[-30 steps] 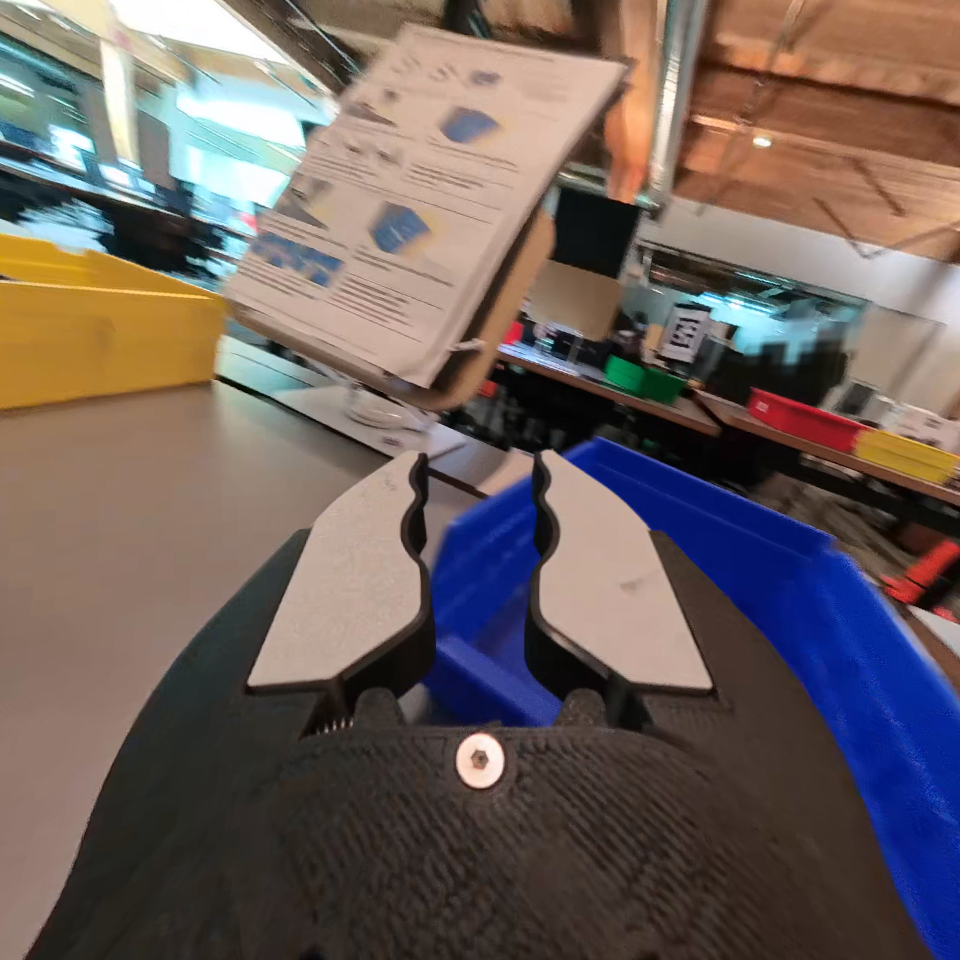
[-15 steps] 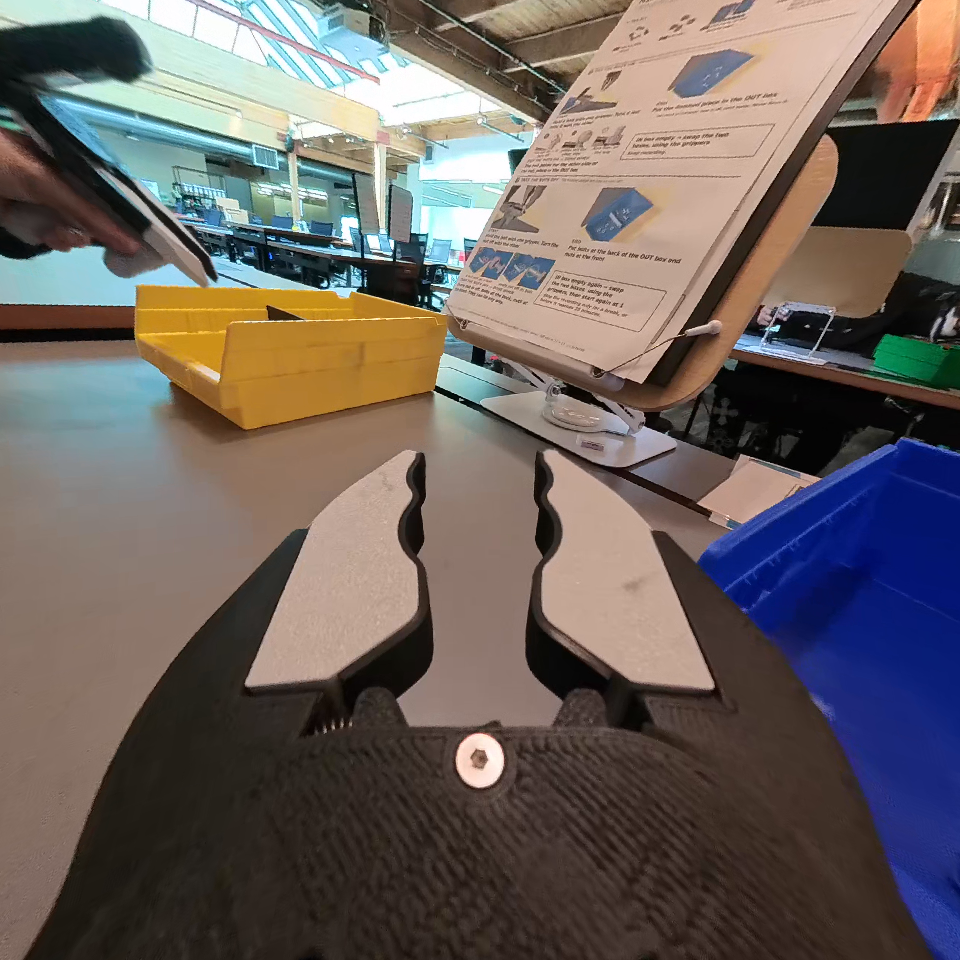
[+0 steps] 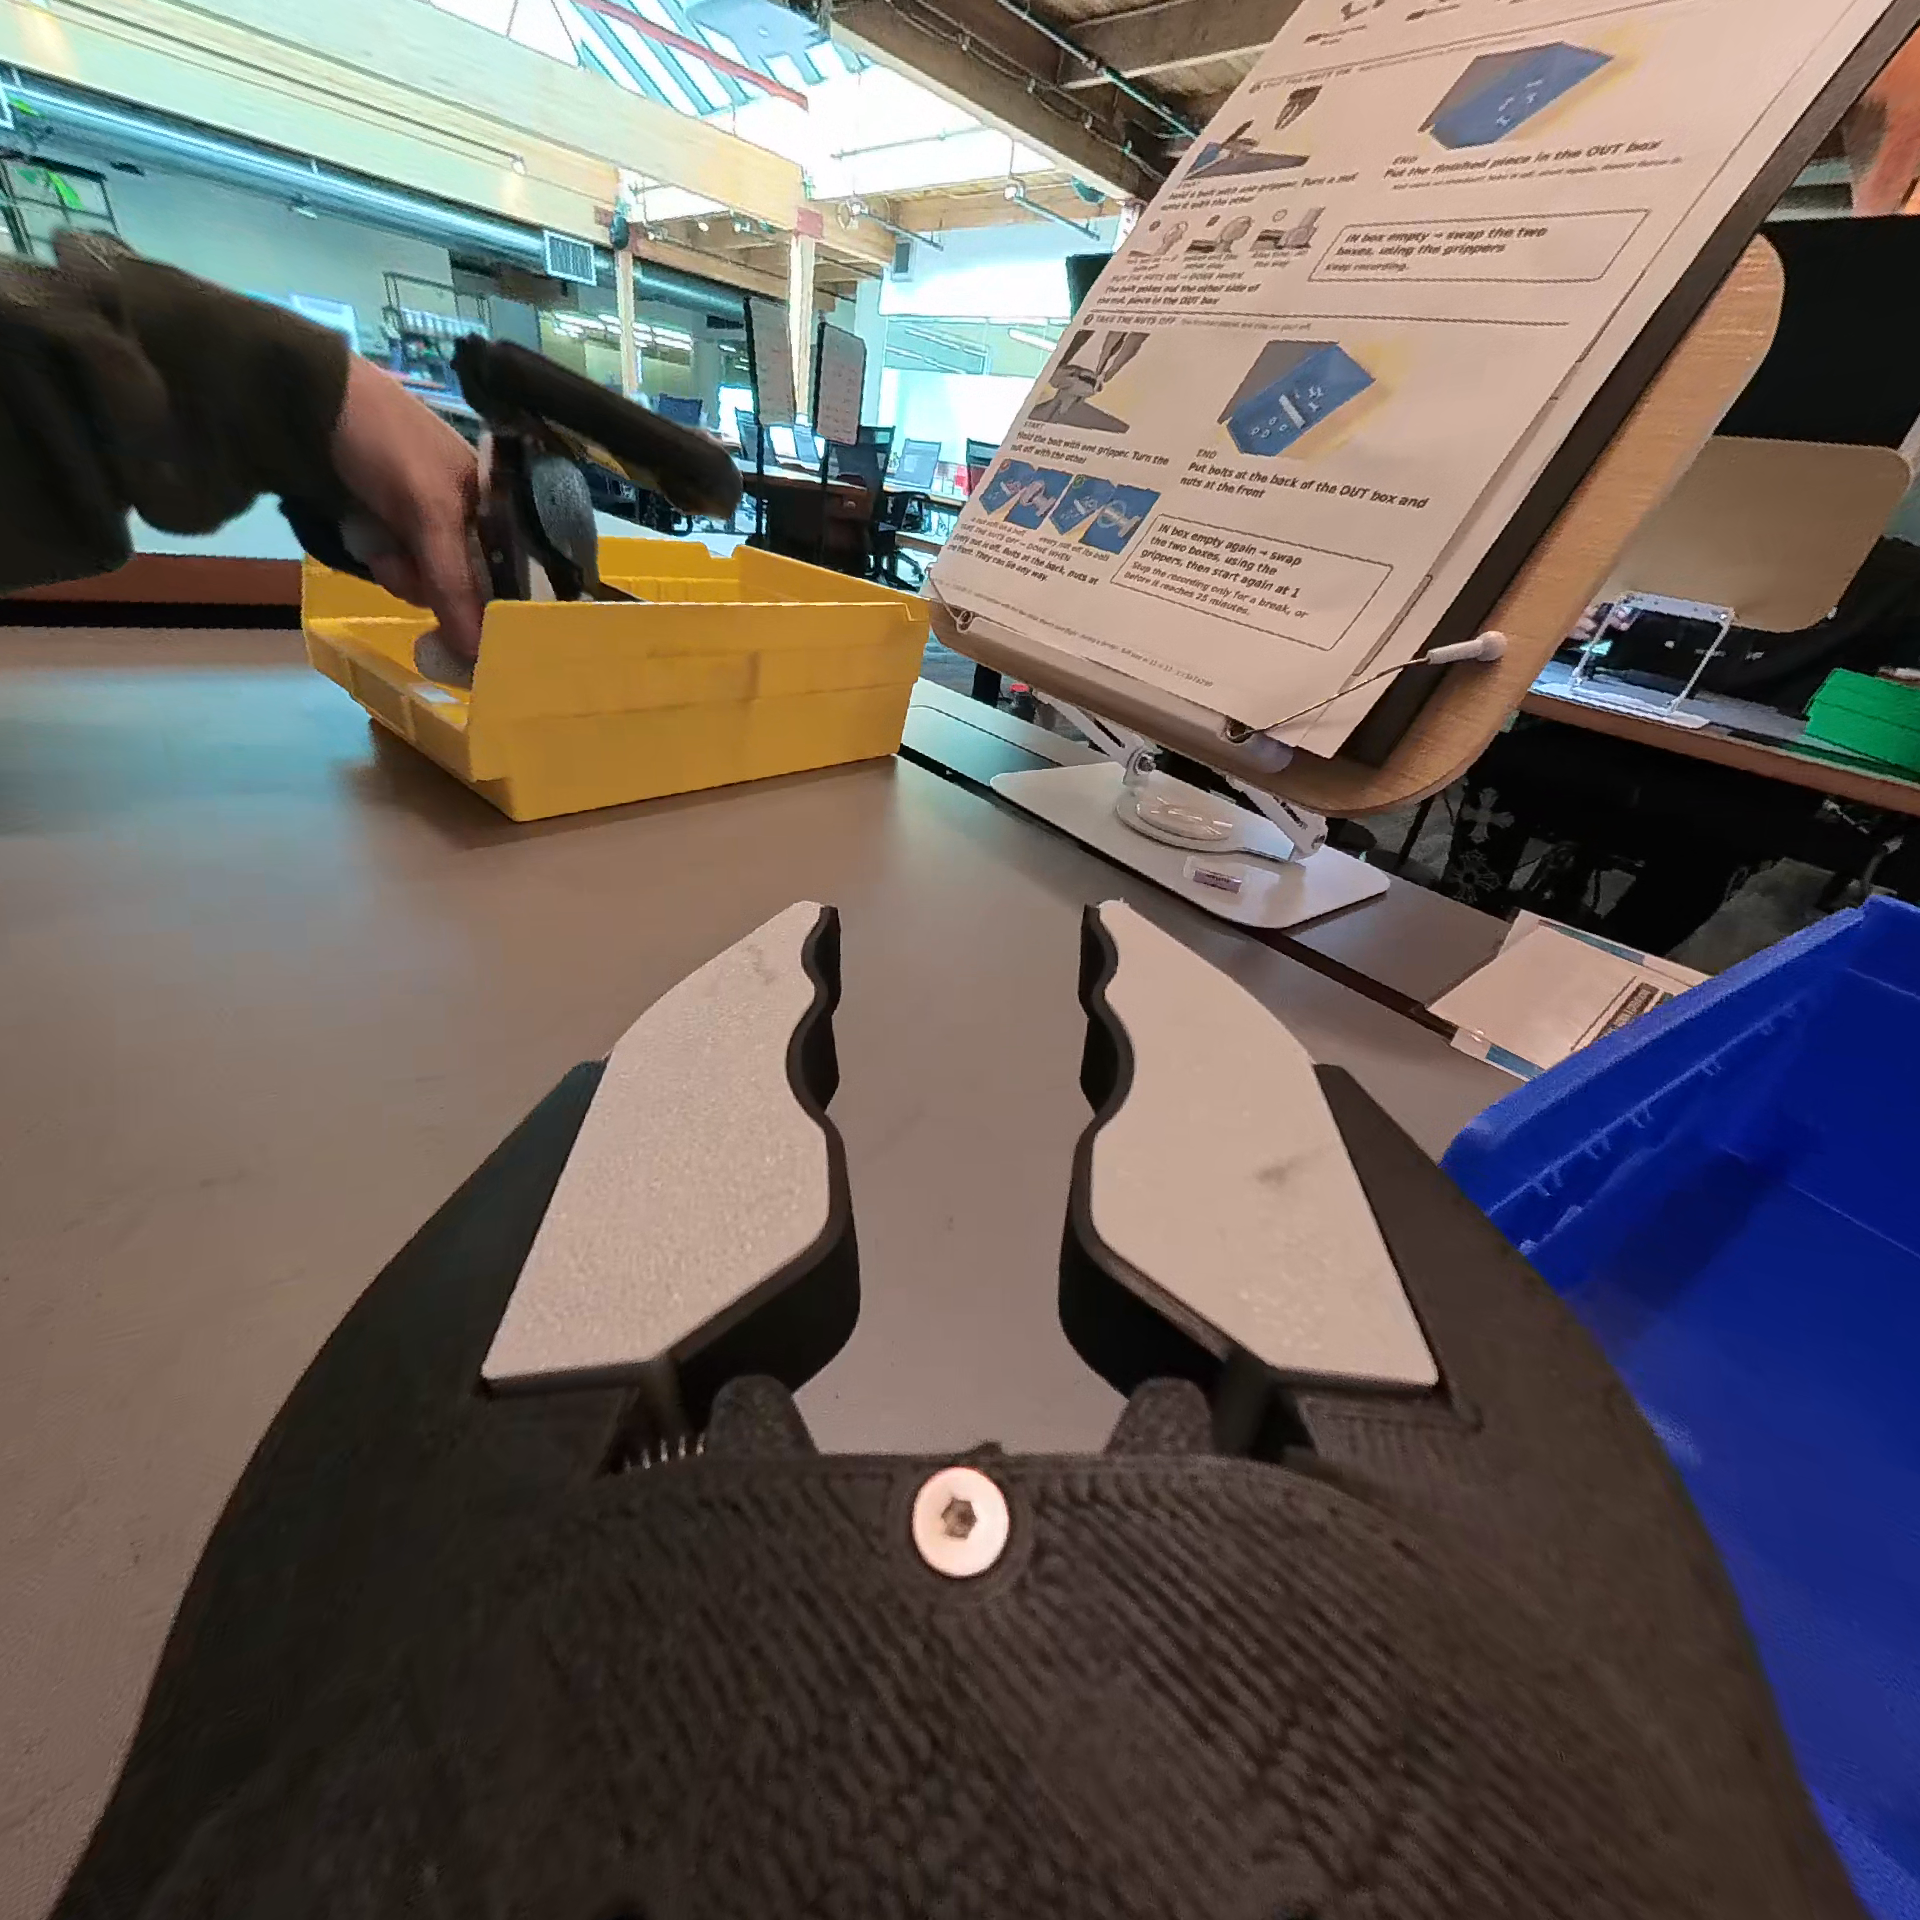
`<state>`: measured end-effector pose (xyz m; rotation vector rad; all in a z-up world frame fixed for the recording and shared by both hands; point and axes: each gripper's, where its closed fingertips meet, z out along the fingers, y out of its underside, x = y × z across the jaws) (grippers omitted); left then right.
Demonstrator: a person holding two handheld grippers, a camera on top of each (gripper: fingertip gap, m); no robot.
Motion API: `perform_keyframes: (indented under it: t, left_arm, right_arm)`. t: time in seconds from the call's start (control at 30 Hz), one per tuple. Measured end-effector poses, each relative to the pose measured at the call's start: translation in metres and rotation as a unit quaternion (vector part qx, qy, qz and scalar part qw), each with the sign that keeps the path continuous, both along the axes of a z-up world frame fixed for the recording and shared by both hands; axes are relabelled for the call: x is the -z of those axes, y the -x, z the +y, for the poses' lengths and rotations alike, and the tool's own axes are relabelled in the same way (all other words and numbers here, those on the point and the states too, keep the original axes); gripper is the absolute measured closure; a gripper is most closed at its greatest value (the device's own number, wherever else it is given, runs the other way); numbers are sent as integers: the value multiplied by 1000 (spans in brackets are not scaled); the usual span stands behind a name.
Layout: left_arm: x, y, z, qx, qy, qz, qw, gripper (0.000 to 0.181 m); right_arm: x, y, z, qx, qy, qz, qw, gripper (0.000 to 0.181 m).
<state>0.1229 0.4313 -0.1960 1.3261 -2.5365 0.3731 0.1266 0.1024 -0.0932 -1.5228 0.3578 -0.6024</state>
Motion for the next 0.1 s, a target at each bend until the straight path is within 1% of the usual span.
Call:
perform_keyframes:
  t: [0.03, 0.1]
  left_arm:
    - [1, 0, -2, -1, 1, 4, 1000, 146]
    - [0, -4, -7, -9, 8, -12, 1000, 149]
  right_arm:
    - [0, 0, -1, 0, -2, 0, 1000, 137]
    - [-1, 0, -1, 1, -5, 0, 1000, 137]
